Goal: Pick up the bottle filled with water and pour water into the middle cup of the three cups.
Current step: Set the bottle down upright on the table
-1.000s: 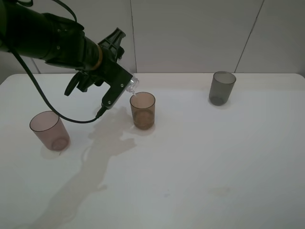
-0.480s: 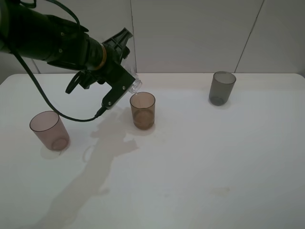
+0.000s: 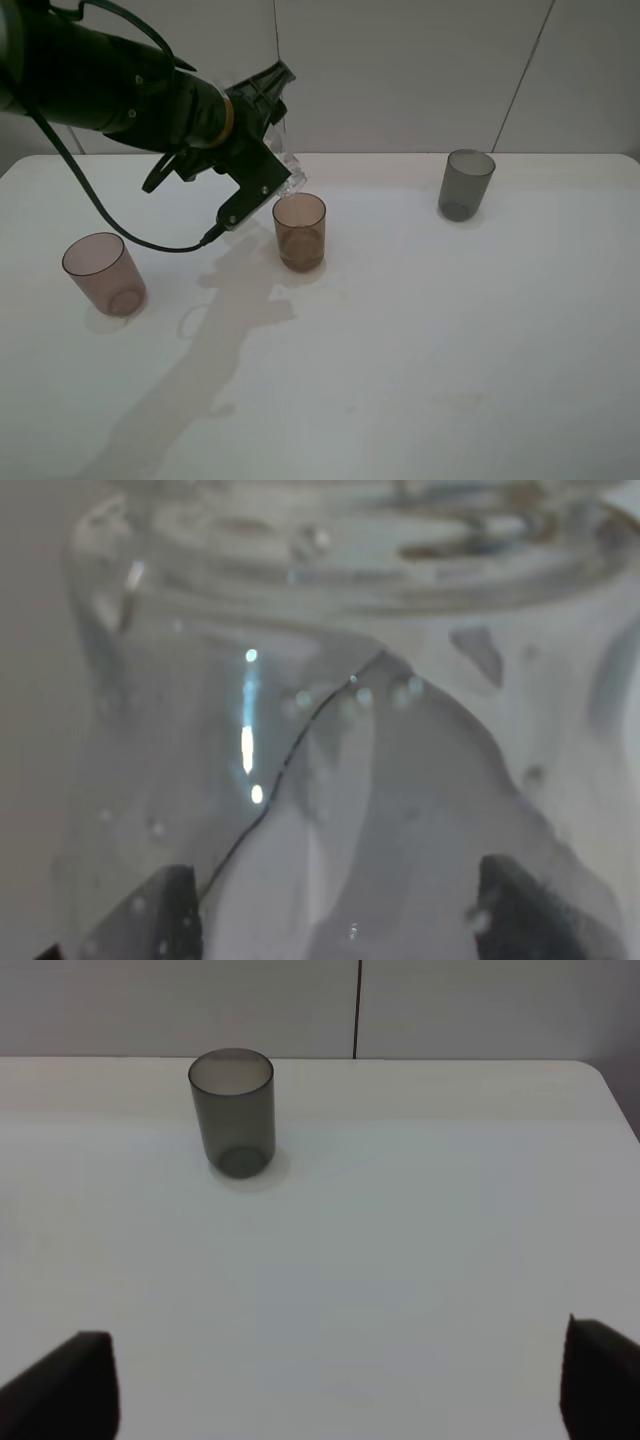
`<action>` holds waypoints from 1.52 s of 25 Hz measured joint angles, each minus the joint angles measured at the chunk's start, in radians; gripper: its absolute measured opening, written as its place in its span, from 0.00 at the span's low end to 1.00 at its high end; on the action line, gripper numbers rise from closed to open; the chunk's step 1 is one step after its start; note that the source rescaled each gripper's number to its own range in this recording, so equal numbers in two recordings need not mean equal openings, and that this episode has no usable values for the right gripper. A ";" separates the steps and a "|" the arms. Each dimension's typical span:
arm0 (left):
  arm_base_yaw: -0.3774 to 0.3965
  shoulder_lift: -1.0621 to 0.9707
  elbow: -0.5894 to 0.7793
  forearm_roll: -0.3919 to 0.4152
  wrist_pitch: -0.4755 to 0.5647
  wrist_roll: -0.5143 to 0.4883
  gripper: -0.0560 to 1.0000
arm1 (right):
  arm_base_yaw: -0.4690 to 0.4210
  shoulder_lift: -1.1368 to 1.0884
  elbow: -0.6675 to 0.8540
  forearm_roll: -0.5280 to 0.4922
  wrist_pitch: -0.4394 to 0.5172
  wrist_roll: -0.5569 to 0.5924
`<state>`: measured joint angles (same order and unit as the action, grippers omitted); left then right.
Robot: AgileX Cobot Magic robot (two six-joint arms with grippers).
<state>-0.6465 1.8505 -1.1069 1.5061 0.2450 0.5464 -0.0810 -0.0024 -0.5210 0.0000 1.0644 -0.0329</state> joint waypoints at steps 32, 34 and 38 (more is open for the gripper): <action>0.066 -0.087 -0.002 -0.623 -0.106 -0.669 0.07 | 0.000 0.000 0.000 0.000 0.000 0.000; 0.097 -0.087 -0.002 -0.683 -0.139 -0.771 0.07 | 0.000 0.000 0.000 0.000 0.000 0.000; 0.165 -0.087 -0.002 -0.746 -0.209 -0.928 0.07 | 0.000 0.000 0.000 0.000 0.000 0.000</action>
<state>-0.4816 1.7634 -1.1087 0.7605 0.0364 -0.3818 -0.0810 -0.0024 -0.5210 0.0000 1.0644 -0.0329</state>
